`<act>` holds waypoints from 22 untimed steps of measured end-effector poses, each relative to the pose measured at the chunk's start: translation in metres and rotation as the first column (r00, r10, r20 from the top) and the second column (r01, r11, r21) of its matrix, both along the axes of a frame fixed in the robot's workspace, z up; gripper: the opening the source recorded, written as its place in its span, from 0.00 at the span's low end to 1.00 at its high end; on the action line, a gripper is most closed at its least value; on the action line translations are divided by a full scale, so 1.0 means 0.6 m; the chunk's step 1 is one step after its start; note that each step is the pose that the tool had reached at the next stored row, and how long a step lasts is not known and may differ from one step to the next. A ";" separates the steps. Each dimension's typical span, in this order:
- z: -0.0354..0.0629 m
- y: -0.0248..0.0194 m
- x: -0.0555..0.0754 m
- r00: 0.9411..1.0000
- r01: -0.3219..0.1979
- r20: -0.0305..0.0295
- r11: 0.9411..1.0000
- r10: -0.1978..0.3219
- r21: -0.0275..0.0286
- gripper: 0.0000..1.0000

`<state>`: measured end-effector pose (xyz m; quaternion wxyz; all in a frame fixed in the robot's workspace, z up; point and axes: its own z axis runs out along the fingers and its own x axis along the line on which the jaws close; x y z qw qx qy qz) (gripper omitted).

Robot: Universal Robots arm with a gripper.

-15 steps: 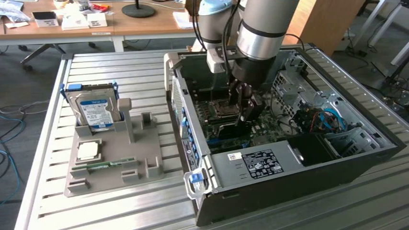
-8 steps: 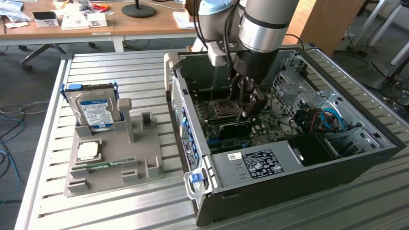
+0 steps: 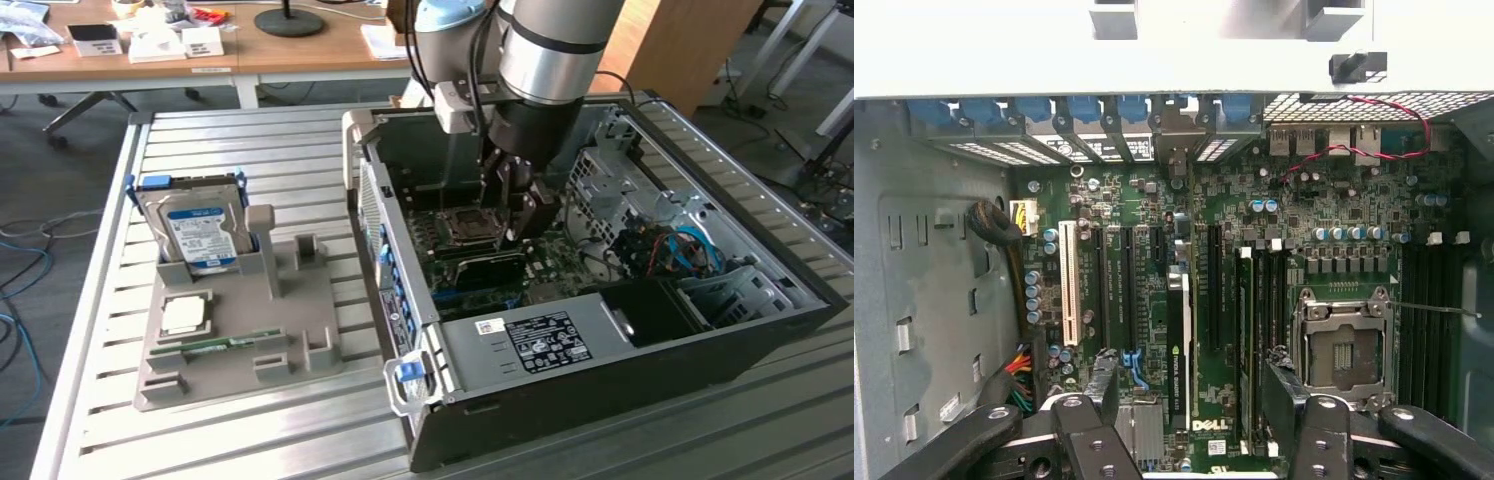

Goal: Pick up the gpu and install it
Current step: 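Press down on the gpu until it lock into place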

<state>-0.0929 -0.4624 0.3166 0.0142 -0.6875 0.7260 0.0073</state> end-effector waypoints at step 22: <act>0.000 0.0000 0.000 1.000 0.000 0.000 1.000 0.000 0.000 0.26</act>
